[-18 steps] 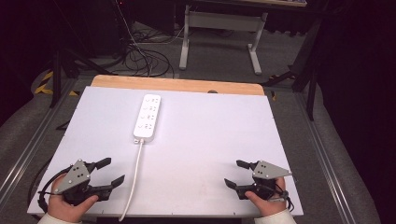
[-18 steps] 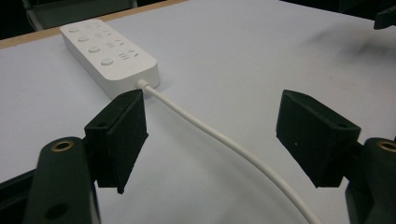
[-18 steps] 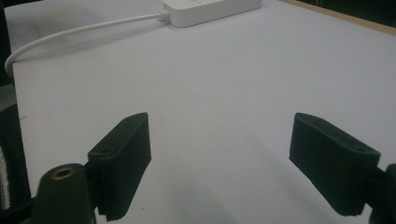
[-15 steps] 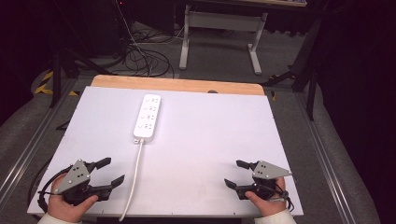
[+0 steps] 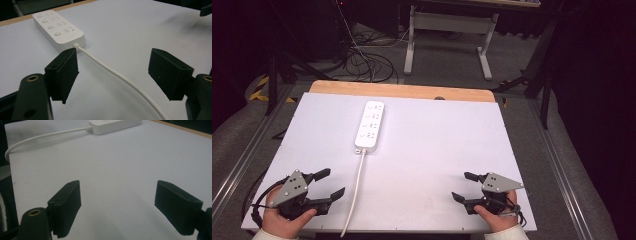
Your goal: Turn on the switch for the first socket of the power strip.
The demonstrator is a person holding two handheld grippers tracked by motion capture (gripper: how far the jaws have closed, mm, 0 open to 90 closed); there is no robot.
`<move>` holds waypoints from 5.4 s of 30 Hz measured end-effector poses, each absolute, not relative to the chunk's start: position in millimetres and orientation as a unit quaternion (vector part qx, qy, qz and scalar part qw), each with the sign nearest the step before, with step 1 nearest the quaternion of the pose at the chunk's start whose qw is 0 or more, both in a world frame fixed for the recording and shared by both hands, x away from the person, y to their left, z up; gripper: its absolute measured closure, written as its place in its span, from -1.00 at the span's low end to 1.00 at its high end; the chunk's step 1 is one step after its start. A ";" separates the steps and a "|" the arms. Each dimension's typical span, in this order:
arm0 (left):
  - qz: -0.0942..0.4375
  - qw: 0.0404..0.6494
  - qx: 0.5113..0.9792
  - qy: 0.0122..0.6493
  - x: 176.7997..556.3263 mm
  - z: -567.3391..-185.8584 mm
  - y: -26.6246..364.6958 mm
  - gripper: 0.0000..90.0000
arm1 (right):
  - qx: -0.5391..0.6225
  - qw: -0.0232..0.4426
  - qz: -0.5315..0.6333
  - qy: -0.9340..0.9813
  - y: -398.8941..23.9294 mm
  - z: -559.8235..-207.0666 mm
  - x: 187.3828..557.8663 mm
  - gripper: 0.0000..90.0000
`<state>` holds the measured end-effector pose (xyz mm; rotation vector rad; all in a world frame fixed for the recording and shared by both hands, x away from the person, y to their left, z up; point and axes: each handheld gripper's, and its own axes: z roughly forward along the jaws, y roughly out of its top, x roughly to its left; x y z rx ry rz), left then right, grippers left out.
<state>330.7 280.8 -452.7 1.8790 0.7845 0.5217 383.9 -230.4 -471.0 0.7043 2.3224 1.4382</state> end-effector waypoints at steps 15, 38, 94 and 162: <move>0.217 0.467 0.794 0.323 336.1 -441.1 276.5 -0.32 | 0.251 0.154 0.502 0.813 -228.7 -472.8 384.3 -0.53; 0.197 0.457 0.804 0.326 372.6 -403.7 267.0 -0.21 | 0.252 0.142 0.497 0.818 -226.2 -475.0 384.8 -0.53; 0.187 0.466 0.791 0.351 476.8 -402.6 250.2 1.00 | 0.250 0.137 0.493 0.822 -226.1 -476.5 384.9 -0.54; 0.171 0.389 0.791 0.439 530.3 -465.3 241.9 1.00 | 0.244 0.134 0.487 0.828 -227.0 -478.8 385.4 -0.55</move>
